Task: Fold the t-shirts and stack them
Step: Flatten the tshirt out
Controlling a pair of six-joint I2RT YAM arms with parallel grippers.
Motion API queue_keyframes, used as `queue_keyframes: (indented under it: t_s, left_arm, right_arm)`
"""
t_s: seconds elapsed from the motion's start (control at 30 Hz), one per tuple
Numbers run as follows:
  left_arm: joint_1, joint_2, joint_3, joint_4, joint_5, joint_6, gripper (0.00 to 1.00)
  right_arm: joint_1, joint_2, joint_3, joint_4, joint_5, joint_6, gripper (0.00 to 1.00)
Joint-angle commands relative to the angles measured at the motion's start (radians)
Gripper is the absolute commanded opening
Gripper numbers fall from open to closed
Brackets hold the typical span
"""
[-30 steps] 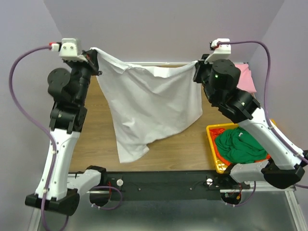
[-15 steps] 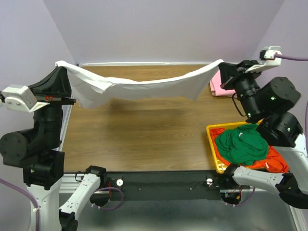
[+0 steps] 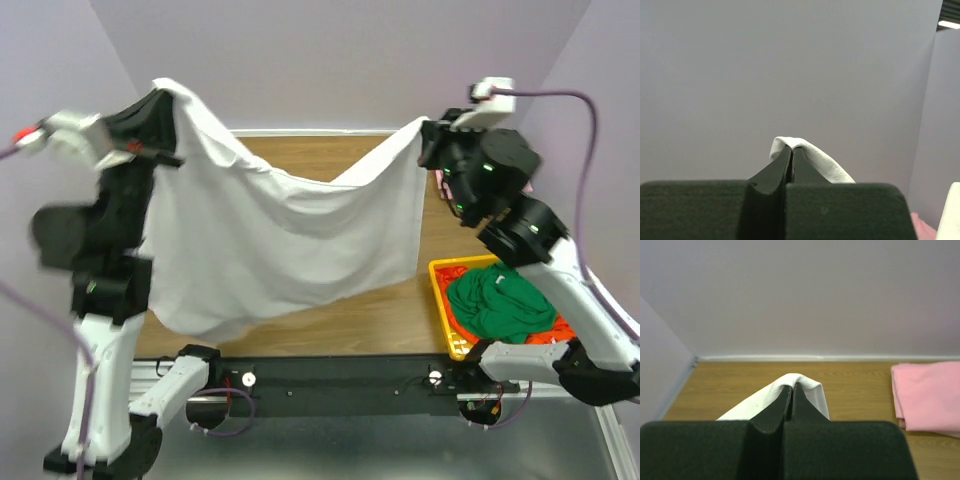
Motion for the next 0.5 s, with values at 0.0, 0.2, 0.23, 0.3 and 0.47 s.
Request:
queue_keyframes:
  t_s: [0.0,0.2,0.23,0.3,0.47]
  left_arm:
    - [0.005,0.248,-0.096,0.053,0.049,-0.02,0.0]
    - [0.024,0.713,0.016,0.05,0.006,0.006,0.0]
    - [0.028,0.781,0.103,-0.002,0.014,0.006,0.0]
    - [0.041,0.974,0.197,-0.056,0.024,-0.003,0.28]
    - [0.039,1.159,0.362,-0.139,0.067,-0.007,0.71]
  right_arm:
    - [-0.079,0.168,-0.041,0.017,0.118,-0.025,0.0]
    - [-0.376,0.449,-0.064,0.062,-0.091,0.089,0.01]
    - [-0.435,0.562,-0.049,0.069,-0.147,0.107,0.0]
    - [-0.479,0.676,-0.015,0.07,-0.215,0.125,0.04]
    - [-0.525,0.897,0.094,0.068,-0.322,0.126,0.85]
